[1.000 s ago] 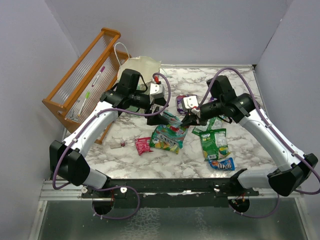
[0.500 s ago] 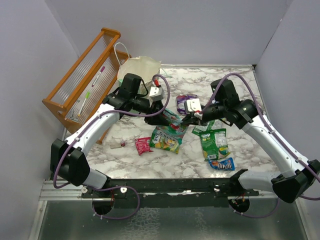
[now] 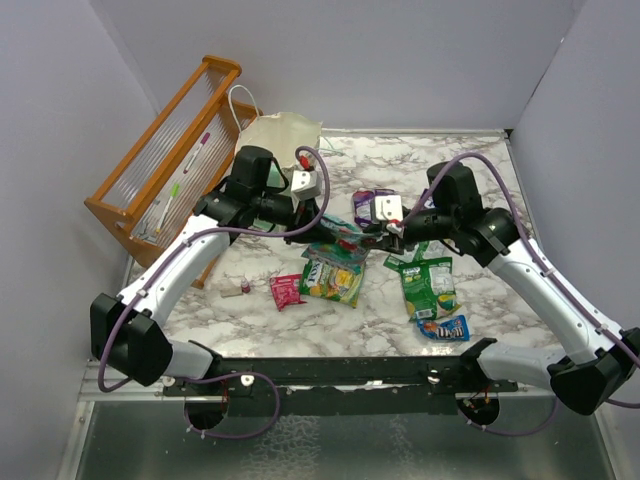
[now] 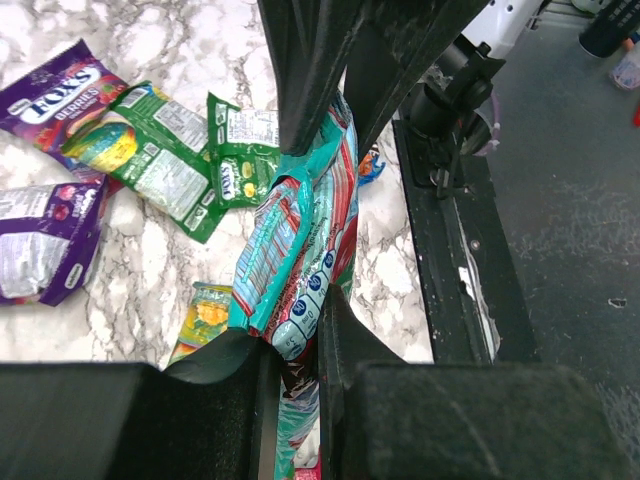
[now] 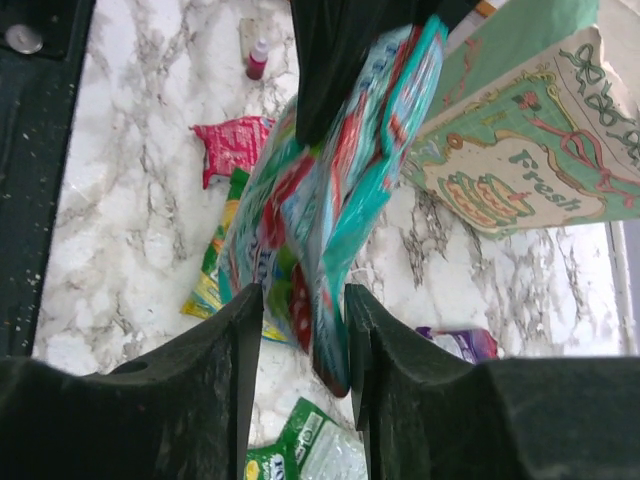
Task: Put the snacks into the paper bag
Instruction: Place the snack in the paper bag.
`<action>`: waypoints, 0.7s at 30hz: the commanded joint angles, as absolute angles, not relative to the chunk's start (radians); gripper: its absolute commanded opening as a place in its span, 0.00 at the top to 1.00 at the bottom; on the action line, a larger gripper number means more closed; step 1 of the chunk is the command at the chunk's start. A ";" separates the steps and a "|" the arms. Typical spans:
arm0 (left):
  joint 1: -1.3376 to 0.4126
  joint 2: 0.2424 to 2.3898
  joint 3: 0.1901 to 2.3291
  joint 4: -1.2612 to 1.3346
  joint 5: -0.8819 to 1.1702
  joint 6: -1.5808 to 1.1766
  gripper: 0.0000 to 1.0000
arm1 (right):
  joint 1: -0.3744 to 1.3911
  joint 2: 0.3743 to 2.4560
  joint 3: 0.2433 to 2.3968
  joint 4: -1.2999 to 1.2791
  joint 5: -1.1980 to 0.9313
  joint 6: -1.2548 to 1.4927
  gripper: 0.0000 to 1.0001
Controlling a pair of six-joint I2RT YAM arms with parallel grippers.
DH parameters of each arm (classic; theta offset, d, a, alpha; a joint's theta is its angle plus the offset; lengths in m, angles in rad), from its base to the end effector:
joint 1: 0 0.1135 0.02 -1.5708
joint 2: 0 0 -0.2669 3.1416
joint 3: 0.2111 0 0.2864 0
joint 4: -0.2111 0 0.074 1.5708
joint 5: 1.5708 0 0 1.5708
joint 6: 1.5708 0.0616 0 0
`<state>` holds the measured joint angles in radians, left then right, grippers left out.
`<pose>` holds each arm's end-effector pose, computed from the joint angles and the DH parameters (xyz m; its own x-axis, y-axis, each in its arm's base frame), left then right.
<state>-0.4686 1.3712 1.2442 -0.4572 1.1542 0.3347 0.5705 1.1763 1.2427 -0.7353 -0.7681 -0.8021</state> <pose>0.2734 -0.2016 0.3446 -0.1812 0.2407 -0.9535 0.9771 -0.0662 -0.2024 0.2173 0.1903 0.3650 0.2461 -0.4564 -0.8551 -0.9641 -0.0245 -0.2644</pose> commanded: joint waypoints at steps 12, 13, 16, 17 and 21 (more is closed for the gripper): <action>-0.194 1.145 1.296 -0.407 1.041 0.193 1.00 | 0.471 1.026 1.000 -0.537 -0.578 -0.627 0.29; -0.170 1.128 1.304 -0.401 1.022 0.185 1.00 | 0.471 1.024 0.967 -0.514 -0.555 -0.625 0.29; -0.115 1.101 1.340 -0.386 0.913 0.147 1.00 | 0.470 1.035 0.865 -0.436 -0.504 -0.619 0.29; -0.107 1.098 1.349 -0.386 0.869 0.144 1.00 | 0.470 1.041 0.833 -0.415 -0.494 -0.608 0.29; -0.097 1.112 1.437 -0.358 0.710 0.108 1.00 | 0.470 1.040 0.760 -0.333 -0.479 -0.567 0.29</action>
<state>-0.1066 1.1229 1.3487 -0.4355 0.9005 0.1684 0.4759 1.0447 0.8116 -0.4664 -0.5434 -0.6235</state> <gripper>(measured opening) 0.159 0.711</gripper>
